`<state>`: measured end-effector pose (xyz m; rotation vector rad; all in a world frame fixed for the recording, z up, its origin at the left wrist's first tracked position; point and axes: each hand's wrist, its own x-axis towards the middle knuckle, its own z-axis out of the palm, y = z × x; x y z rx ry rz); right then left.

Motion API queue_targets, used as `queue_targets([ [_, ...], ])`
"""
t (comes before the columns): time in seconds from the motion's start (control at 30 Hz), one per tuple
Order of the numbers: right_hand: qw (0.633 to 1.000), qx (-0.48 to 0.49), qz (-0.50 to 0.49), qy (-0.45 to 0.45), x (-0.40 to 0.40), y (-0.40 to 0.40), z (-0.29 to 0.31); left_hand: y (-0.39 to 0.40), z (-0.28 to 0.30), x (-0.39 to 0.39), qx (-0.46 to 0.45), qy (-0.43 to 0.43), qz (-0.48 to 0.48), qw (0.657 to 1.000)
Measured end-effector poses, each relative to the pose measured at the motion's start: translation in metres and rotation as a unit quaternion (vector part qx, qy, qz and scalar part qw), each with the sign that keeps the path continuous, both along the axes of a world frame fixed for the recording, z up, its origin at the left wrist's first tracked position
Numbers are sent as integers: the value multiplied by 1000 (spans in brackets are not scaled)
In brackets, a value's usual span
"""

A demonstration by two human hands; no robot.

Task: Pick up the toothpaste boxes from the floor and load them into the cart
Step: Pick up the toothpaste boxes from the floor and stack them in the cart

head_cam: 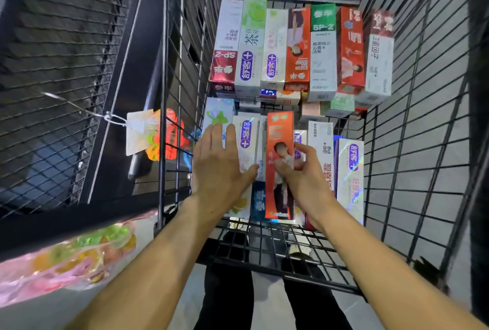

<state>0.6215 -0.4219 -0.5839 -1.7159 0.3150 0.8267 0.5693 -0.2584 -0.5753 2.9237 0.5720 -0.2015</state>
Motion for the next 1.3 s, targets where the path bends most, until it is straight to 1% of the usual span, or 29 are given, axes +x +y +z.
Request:
queue_targets([
  [0.1,996,-69,55,-15,-5,5,-4,2,-3,1,-33,10,-2,999],
  [0.2,991,-113,68,-33,-7,12,-6,5,-4,3,-53,24,-9,998],
  [0.33,973,-195,86,-90,-5,17,-14,10,-4,4,-77,32,-7,996],
  [0.53,963,-207,155,-78,-2,15,-2,10,-1,3,-98,14,-9,995],
  [0.63,938,-239,235,-87,-2,9,14,13,6,1,-73,56,-32,995],
  [0.7,917,-258,286,-104,2,1,37,14,19,0,-50,88,-53,993],
  [0.77,902,-267,311,-139,12,-10,67,13,43,4,-35,97,-72,992],
  [0.83,890,-277,318,-171,27,-20,101,11,74,13,-37,69,-88,993],
  [0.9,875,-291,325,-208,40,-31,139,8,111,25,-33,13,-109,993],
  [1.03,809,-347,347,-324,54,-60,219,-8,190,45,-13,-18,-155,988],
  [1.1,785,-375,329,-368,57,-76,261,-22,226,52,-7,-62,-183,981],
  [1.2,759,-426,282,-404,52,-102,311,-43,269,65,-39,-128,-250,959],
  [1.23,755,-442,267,-403,48,-110,325,-49,283,70,-38,-140,-272,951],
  [1.3,760,-469,228,-388,33,-124,350,-61,309,82,-29,-172,-316,933],
])
